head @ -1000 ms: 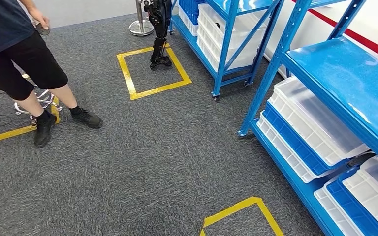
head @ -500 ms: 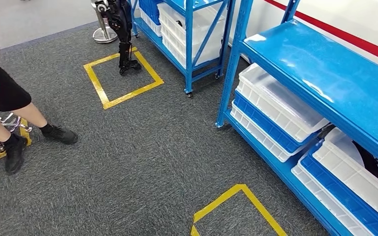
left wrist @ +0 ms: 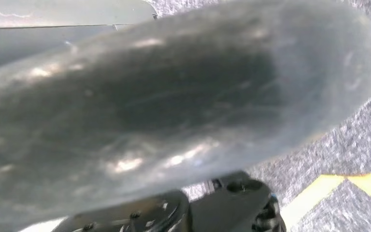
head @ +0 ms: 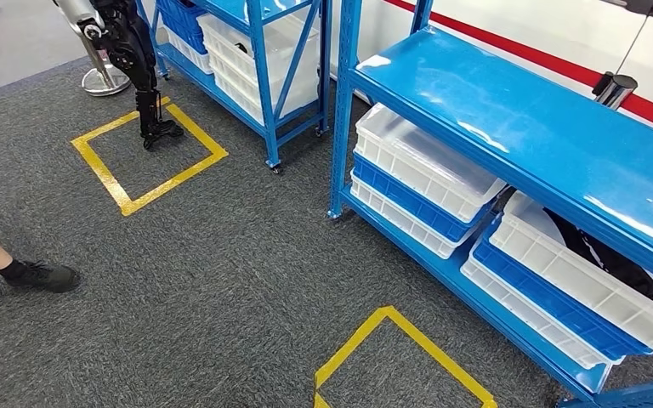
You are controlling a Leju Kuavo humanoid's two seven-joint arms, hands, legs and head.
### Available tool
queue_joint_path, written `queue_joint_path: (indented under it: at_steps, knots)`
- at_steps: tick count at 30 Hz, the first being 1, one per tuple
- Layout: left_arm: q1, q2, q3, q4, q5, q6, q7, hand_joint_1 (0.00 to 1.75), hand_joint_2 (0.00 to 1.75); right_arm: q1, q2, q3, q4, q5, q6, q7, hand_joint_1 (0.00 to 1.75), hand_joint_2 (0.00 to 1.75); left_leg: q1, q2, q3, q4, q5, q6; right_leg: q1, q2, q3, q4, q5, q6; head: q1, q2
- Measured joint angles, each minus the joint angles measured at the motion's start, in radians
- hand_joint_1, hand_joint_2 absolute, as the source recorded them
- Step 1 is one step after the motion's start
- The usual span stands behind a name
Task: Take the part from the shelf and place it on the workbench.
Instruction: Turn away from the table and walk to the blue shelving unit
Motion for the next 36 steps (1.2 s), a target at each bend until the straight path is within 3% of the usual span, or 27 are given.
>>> queue_joint_path:
  at_steps: [1,3,5,6,8,9,10,12,14,15,16,18,20,21,22,23,25,27,29,30,32,34,36]
  knots:
    - [0.000,0.000,0.000,0.000,0.000,0.000,0.000,0.00,0.00,0.000,0.000,0.000,0.000,0.000,0.000,0.000,0.00,0.00,0.001,0.010,-0.001,-0.003,0.002,0.007,0.001,-0.024,-0.017,0.035,-0.019,-0.001,0.002,0.000]
    - [0.001,0.000,0.000,0.000,0.000,0.000,0.000,0.00,0.00,-0.004,0.000,0.000,0.000,0.000,0.000,0.000,0.00,0.00,-0.001,0.033,-0.003,-0.004,0.003,0.014,0.001,-0.074,-0.080,0.160,-0.078,-0.007,0.007,0.000]
    - [0.003,0.000,0.001,0.000,0.000,0.000,0.000,0.00,0.00,-0.005,0.001,0.000,0.000,0.000,0.000,0.000,0.00,0.00,-0.004,0.061,-0.005,-0.004,0.002,0.015,0.000,-0.089,-0.135,0.269,-0.118,-0.004,0.008,0.000]
    - [0.003,0.000,0.002,0.000,0.000,0.000,0.000,0.00,0.00,-0.004,0.001,0.000,0.000,0.000,0.000,0.000,0.00,0.00,-0.005,0.074,-0.005,-0.004,0.001,0.015,-0.001,-0.093,-0.136,0.273,-0.116,0.003,0.008,0.000]
    - [0.003,-0.001,0.002,0.000,0.000,0.000,0.000,0.00,0.00,-0.003,0.000,0.000,0.000,0.000,0.000,0.000,0.00,0.00,-0.005,0.097,-0.004,-0.004,0.000,0.013,-0.001,-0.114,-0.074,0.162,-0.075,0.019,0.009,0.000]
    - [0.003,-0.001,0.003,0.000,0.000,0.000,0.000,0.00,0.00,-0.004,0.000,0.000,0.000,0.000,0.000,0.000,0.00,0.00,-0.008,0.107,-0.003,-0.003,-0.003,0.009,0.001,-0.142,-0.032,0.087,-0.051,0.022,0.009,0.000]
    - [0.004,-0.001,0.003,0.000,0.000,0.000,0.000,0.00,0.00,-0.006,0.000,0.000,0.000,0.001,0.000,0.000,0.00,0.00,-0.010,0.117,0.000,-0.003,-0.006,0.004,0.004,-0.164,0.002,0.028,-0.033,0.021,0.008,0.000]
    - [0.004,0.000,0.003,0.000,0.000,0.000,-0.001,0.00,0.00,-0.010,0.000,0.000,0.000,0.002,0.000,0.000,0.00,0.00,-0.015,0.138,0.010,-0.004,-0.012,-0.007,0.011,-0.183,0.023,-0.016,-0.016,0.007,0.005,0.000]
    - [0.002,-0.001,0.004,0.000,0.000,0.000,-0.002,0.00,0.00,-0.010,0.000,0.000,0.000,0.002,0.000,0.000,0.00,0.00,-0.012,0.155,0.021,-0.007,-0.017,-0.019,0.010,-0.157,0.024,-0.019,-0.008,-0.007,0.004,0.000]
    - [0.000,-0.001,0.004,0.000,0.000,0.000,-0.003,0.00,0.00,-0.009,0.000,0.000,0.000,0.002,0.000,0.000,0.00,0.00,-0.009,0.144,0.023,0.001,-0.028,-0.025,0.006,-0.144,0.029,-0.022,-0.005,-0.013,0.003,0.000]
    - [-0.001,-0.001,0.004,0.000,0.000,0.000,-0.004,0.00,0.00,-0.008,0.000,0.000,0.000,0.003,0.000,0.000,0.00,0.00,-0.007,0.121,0.016,0.027,-0.047,-0.030,0.002,-0.132,0.035,-0.024,-0.003,-0.018,0.001,0.000]
    - [-0.001,-0.002,0.004,0.000,-0.001,0.000,-0.005,0.00,0.00,-0.008,0.000,0.000,0.000,0.004,0.000,0.000,0.00,0.00,-0.003,0.059,-0.034,0.145,-0.113,-0.036,-0.003,-0.106,0.042,-0.026,-0.001,-0.027,-0.004,0.000]
    - [0.002,-0.002,0.004,0.000,-0.001,0.000,-0.006,0.00,0.00,-0.007,0.001,0.000,0.000,0.005,0.000,0.000,0.00,0.00,-0.003,0.032,-0.098,0.265,-0.155,-0.037,-0.001,-0.076,0.043,-0.025,-0.001,-0.032,-0.004,0.000]
    - [0.003,-0.002,0.004,0.000,-0.001,0.000,-0.005,0.00,0.00,-0.007,0.001,0.000,0.000,0.005,0.000,0.000,0.00,0.00,-0.003,0.028,-0.110,0.280,-0.148,-0.036,0.000,-0.059,0.044,-0.025,-0.002,-0.032,-0.004,0.000]
    - [0.005,-0.001,0.004,0.000,-0.001,0.000,-0.005,0.00,0.00,-0.006,0.001,0.000,0.000,0.005,0.000,0.000,0.00,0.00,-0.003,0.026,-0.105,0.256,-0.121,-0.034,0.000,-0.043,0.047,-0.025,-0.002,-0.032,-0.004,0.000]
    - [0.005,-0.001,0.004,0.000,-0.001,0.000,-0.005,0.00,0.00,-0.006,0.001,0.000,0.000,0.006,0.000,0.000,0.00,0.00,-0.002,0.020,-0.083,0.198,-0.081,-0.032,0.000,-0.027,0.049,-0.024,-0.003,-0.032,-0.004,0.000]
    - [0.005,-0.001,0.004,0.000,-0.001,0.000,-0.005,0.00,0.00,-0.006,0.002,0.000,0.000,0.008,0.000,0.000,0.00,0.00,0.002,-0.019,-0.029,0.065,-0.015,-0.029,0.002,-0.001,0.050,-0.022,-0.005,-0.028,-0.004,0.000]
    - [0.003,0.000,0.004,0.000,-0.002,-0.001,-0.004,0.00,0.00,-0.006,0.002,0.000,0.000,0.010,0.000,0.000,0.00,0.00,0.002,-0.046,-0.007,0.004,0.003,-0.026,0.004,0.018,0.041,-0.021,-0.006,-0.019,-0.003,0.000]
    - [0.001,-0.001,0.004,0.000,-0.004,-0.001,-0.002,0.00,0.00,-0.003,0.001,0.000,0.000,0.011,0.000,-0.001,0.00,0.00,-0.002,-0.031,-0.006,-0.002,0.004,-0.017,0.001,0.034,0.031,-0.025,-0.005,-0.007,-0.003,0.000]
    - [0.000,-0.001,0.004,0.000,-0.006,-0.001,-0.002,0.00,0.00,-0.001,0.001,0.000,0.000,0.011,0.000,-0.001,0.00,0.00,-0.002,-0.021,-0.004,-0.007,0.007,-0.010,0.001,0.028,0.026,-0.021,-0.007,-0.001,-0.003,0.000]
    - [-0.001,-0.001,0.004,0.000,-0.008,-0.002,-0.002,0.00,0.00,-0.002,0.000,0.000,0.000,0.011,0.000,-0.002,0.00,0.00,-0.001,0.002,-0.002,-0.015,0.012,0.004,0.004,-0.019,-0.005,0.037,-0.038,0.000,0.001,0.000]
    - [0.000,-0.001,0.004,0.000,-0.009,-0.002,-0.003,0.00,0.00,-0.005,0.000,0.000,0.000,0.012,0.000,-0.003,0.00,0.00,-0.004,0.028,-0.002,-0.017,0.011,0.012,0.004,-0.073,-0.071,0.165,-0.096,-0.006,0.004,0.000]
    - [0.001,-0.001,0.004,0.000,-0.010,-0.002,-0.004,0.00,0.00,-0.006,0.000,0.000,0.000,0.013,0.000,-0.003,0.00,0.00,-0.006,0.057,-0.002,-0.017,0.008,0.014,0.001,-0.089,-0.122,0.262,-0.127,-0.001,0.004,0.000]
